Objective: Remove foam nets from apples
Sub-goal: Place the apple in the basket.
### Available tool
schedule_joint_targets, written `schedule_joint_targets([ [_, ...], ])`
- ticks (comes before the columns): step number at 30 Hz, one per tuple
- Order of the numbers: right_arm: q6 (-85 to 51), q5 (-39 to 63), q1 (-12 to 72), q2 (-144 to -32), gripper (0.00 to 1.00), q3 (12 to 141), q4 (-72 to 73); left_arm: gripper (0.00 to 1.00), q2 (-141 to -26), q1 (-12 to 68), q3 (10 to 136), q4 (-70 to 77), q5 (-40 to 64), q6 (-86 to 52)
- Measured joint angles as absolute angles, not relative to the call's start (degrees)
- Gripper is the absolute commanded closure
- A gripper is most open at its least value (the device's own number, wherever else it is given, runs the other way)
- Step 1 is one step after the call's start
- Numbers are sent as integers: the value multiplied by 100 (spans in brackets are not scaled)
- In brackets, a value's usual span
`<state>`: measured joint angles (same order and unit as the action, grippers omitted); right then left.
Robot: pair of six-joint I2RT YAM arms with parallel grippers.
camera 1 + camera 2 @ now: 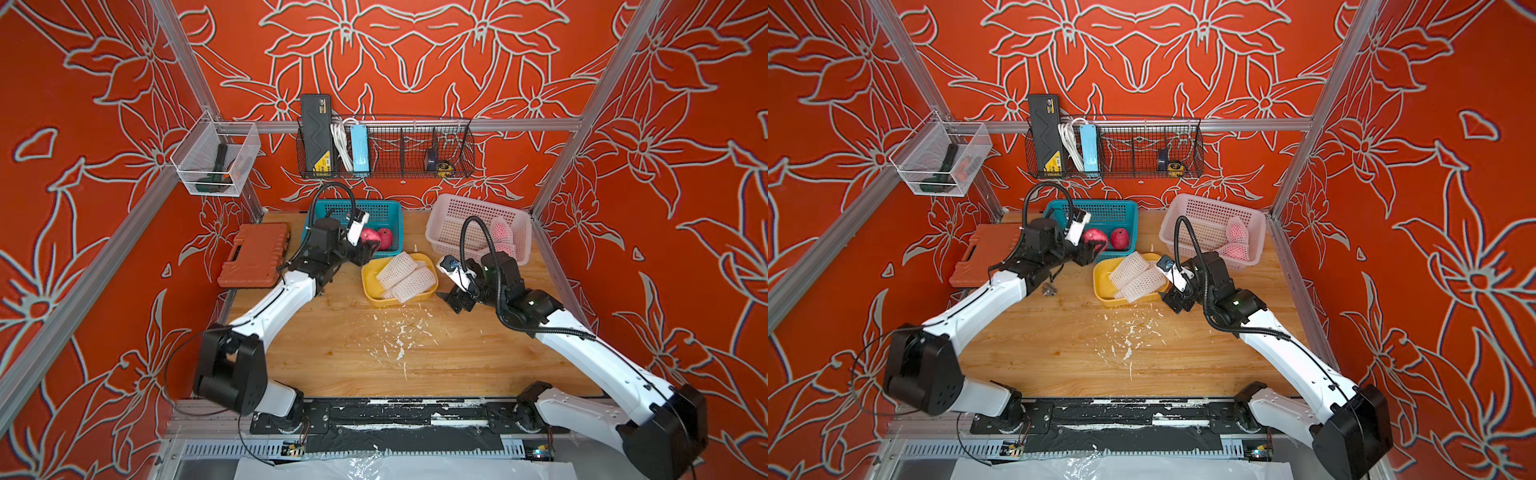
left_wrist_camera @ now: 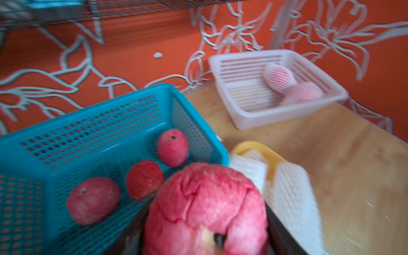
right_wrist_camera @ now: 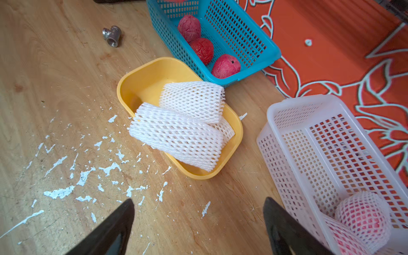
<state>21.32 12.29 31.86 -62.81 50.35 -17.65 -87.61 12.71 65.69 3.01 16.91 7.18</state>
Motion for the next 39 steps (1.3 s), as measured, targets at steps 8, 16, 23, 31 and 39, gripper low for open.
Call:
schedule_joint_targets([
  [8,2132,1253,3186,-6952,7,5260,-1763,66,-10971,410,8027,447,860,440],
  [16,2224,1374,3009,-7817,7,5730,-1723,65,-11472,45,8138,346,257,333],
  [23,2123,1354,2755,-8138,7,5747,-1527,60,-11727,-12,8381,274,36,200],
  [31,1951,856,2429,-8136,6,5857,-1356,49,-12197,-78,8855,-198,-49,-126],
  [39,1822,272,2180,-8136,5,5911,-1376,32,-12215,-156,8694,-384,54,-381],
])
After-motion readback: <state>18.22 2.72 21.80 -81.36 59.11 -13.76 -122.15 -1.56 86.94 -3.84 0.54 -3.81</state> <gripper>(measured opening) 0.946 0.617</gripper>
